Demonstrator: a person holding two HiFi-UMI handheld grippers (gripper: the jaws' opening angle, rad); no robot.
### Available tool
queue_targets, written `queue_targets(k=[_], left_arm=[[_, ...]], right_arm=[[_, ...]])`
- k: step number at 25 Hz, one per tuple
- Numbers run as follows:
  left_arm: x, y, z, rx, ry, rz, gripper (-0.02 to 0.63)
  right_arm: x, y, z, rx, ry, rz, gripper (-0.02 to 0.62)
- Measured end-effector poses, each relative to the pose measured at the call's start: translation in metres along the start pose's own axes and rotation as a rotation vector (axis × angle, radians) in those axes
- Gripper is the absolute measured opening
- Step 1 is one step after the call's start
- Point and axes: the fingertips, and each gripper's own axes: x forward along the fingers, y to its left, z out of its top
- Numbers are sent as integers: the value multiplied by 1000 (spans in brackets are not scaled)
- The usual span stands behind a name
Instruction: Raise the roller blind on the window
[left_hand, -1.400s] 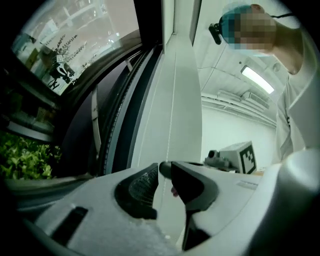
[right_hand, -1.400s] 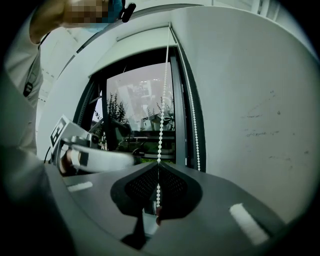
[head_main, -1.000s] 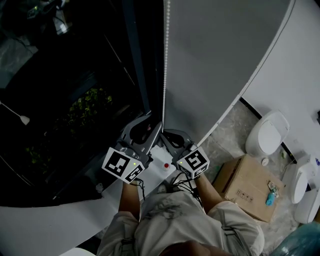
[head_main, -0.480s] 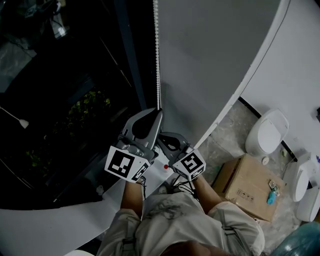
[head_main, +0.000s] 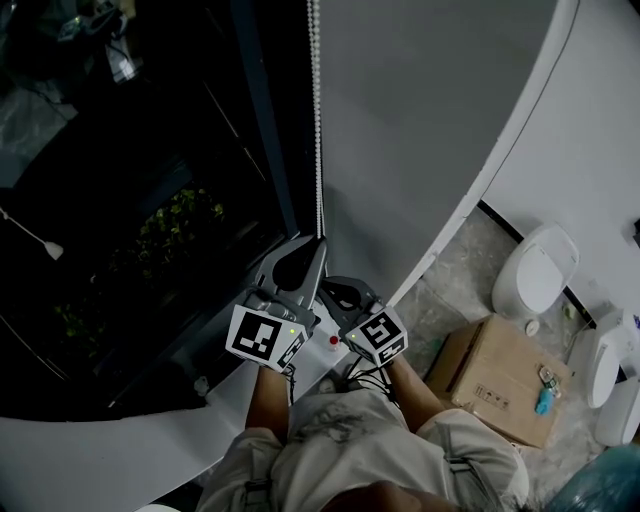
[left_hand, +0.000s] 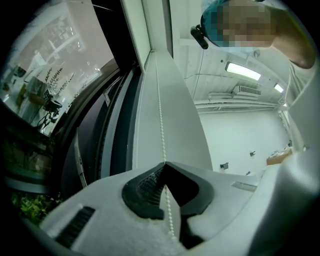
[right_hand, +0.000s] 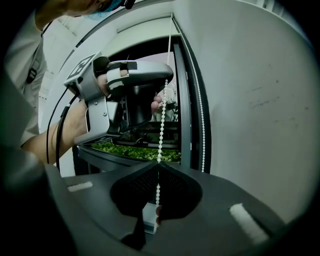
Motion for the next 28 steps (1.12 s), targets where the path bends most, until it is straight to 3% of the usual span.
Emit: queue_targets(k=[28], left_arm=[[-17,3,-137,-159,234,44,11]], right_arm=[[7,-3,-135,97,265,-21,11]])
